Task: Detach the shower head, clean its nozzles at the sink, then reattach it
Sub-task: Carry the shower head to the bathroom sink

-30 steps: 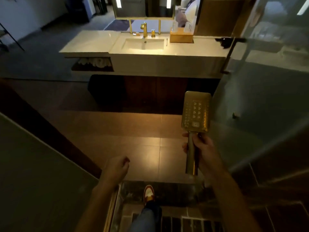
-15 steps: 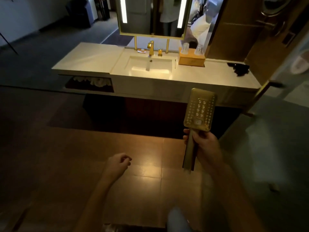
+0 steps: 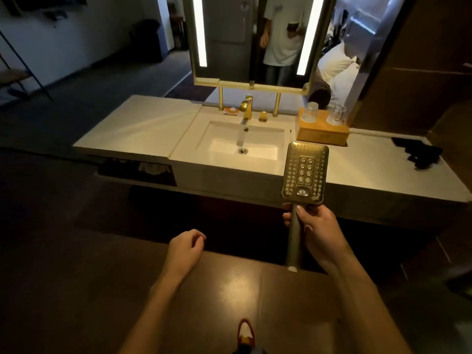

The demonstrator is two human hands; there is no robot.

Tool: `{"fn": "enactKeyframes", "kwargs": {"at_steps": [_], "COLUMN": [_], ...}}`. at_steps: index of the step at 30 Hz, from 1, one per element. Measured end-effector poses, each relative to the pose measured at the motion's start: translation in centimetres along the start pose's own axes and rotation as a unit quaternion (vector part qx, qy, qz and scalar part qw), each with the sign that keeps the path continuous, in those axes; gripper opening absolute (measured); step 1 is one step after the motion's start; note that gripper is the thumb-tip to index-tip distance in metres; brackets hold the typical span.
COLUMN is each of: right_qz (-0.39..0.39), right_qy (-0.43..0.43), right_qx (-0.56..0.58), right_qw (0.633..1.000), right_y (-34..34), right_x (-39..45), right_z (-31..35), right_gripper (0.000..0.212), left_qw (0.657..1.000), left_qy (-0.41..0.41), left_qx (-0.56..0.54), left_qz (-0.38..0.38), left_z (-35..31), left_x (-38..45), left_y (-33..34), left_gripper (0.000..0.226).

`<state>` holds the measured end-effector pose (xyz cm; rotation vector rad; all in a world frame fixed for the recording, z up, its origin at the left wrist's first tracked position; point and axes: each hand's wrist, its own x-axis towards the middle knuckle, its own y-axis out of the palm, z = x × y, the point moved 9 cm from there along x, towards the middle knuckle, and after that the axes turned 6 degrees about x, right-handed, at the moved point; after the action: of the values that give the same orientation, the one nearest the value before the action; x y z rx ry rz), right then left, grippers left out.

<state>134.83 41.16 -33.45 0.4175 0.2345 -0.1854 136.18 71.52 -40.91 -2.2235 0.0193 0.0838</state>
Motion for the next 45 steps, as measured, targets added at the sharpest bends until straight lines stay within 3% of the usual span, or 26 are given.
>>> {"fn": "enactKeyframes", "kwargs": {"at_steps": [6,12,23,34,38,45], "right_qz": [-0.003,-0.017,-0.082,-0.137,-0.134,-0.093], "right_qy": [0.024,0.039,0.050,0.084,0.095,0.126], "right_qx": [0.022,0.032,0.048,0.061,0.056,0.063], "right_qw": [0.999,0.999,0.994,0.985,0.985,0.986], "right_y": [1.5,2.5,7.0,6.9,6.1,5.1], "right_x": [12.9,24.1,43.2,53.2,56.4,61.7], "right_z": [3.1,3.9,1.5,-1.0,-1.1,-1.0], "right_gripper": [0.027,0.028,0.028,0.026,0.026,0.027], "left_qw": [0.997,0.993,0.976,0.947,0.940,0.939], "left_qy": [-0.020,-0.013,0.051,0.087,0.107,0.163], "left_qx": [0.043,0.103,0.207,0.272,0.302,0.302], "left_qz": [-0.053,-0.059,0.043,0.149,0.120,0.025], "left_z": [-1.2,-0.9,2.3,2.6,3.1,2.6], "left_x": [12.9,26.9,48.9,55.8,56.1,56.9], "left_y": [-0.7,1.0,8.1,15.3,16.2,16.6], "left_gripper": [0.018,0.030,0.045,0.057,0.067,0.035]}}
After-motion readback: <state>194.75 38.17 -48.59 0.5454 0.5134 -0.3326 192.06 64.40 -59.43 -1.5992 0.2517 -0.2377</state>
